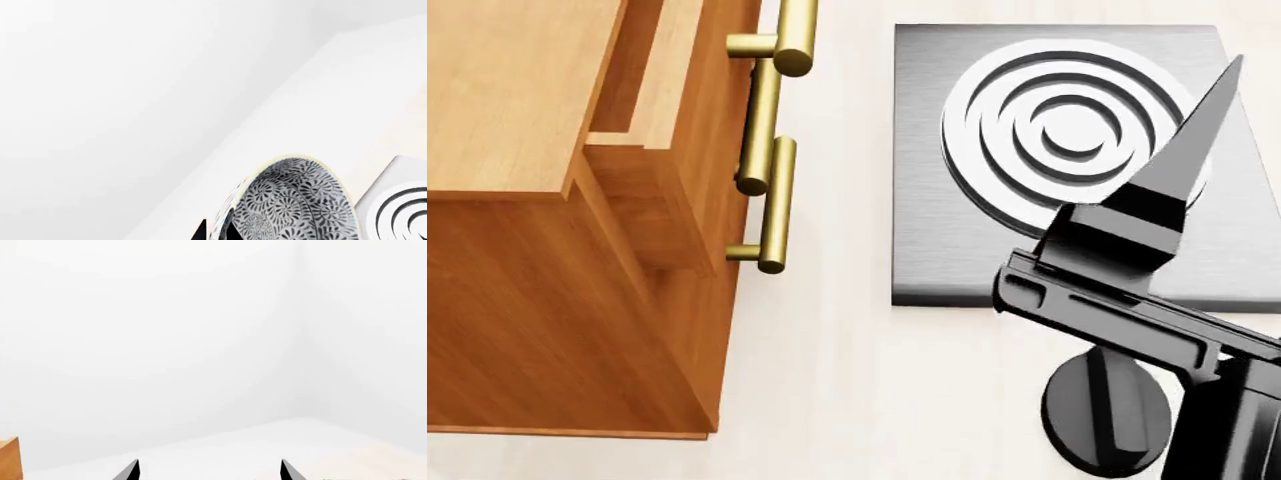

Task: Pick the akita bowl on the wooden cabinet and place it on the plate.

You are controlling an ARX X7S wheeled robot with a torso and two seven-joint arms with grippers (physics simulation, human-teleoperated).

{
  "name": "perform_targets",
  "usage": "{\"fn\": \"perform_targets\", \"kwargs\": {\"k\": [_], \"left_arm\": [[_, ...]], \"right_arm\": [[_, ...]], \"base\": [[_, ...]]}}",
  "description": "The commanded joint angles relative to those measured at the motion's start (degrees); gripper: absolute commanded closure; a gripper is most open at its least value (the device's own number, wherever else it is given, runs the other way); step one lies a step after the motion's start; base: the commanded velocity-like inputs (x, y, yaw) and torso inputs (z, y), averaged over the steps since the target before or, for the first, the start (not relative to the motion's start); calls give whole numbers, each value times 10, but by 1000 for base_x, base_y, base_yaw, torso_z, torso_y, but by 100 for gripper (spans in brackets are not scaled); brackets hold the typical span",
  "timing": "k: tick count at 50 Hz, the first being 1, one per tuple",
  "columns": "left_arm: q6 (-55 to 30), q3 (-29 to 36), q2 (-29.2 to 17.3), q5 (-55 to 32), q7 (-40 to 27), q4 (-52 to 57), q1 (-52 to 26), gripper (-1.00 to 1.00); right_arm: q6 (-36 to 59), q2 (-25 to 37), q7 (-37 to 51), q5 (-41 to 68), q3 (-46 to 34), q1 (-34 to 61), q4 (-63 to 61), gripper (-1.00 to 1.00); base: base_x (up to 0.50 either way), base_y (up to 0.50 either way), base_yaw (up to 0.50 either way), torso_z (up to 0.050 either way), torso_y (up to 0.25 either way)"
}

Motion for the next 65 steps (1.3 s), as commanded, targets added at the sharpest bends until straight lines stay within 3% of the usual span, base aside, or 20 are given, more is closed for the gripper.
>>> {"fn": "perform_targets", "kwargs": {"k": [1,5,8,25,34,43,53,65], "left_arm": [[-20,-29,15,-12,-12,32,-14,100],[-23,-33,18,-15,-13,35,-15,100],[-28,-37,21,-20,-17,45,-11,100],[-28,-48,27,-27,-20,49,-16,100],[-23,-47,23,-26,-29,56,0,100],[-22,-52,22,-30,-37,63,15,100],[-24,-61,10,-39,-52,95,47,100],[-33,-82,5,-57,-70,133,69,100]], "right_arm": [[105,-38,3,145,92,79,-1,-100],[273,-127,3,220,227,86,0,-100],[364,-164,3,269,246,140,22,-100],[178,-57,3,289,-60,364,95,-100],[101,-42,3,276,-180,440,104,-100],[118,-63,3,267,-165,425,95,-100],[208,-130,3,266,-72,357,104,-100],[230,-148,3,275,-50,368,122,-100]], "base": [[0,0,0,0,0],[0,0,0,0,0],[0,0,0,0,0],[0,0,0,0,0],[0,0,0,0,0],[0,0,0,0,2],[0,0,0,0,0],[0,0,0,0,0]]}}
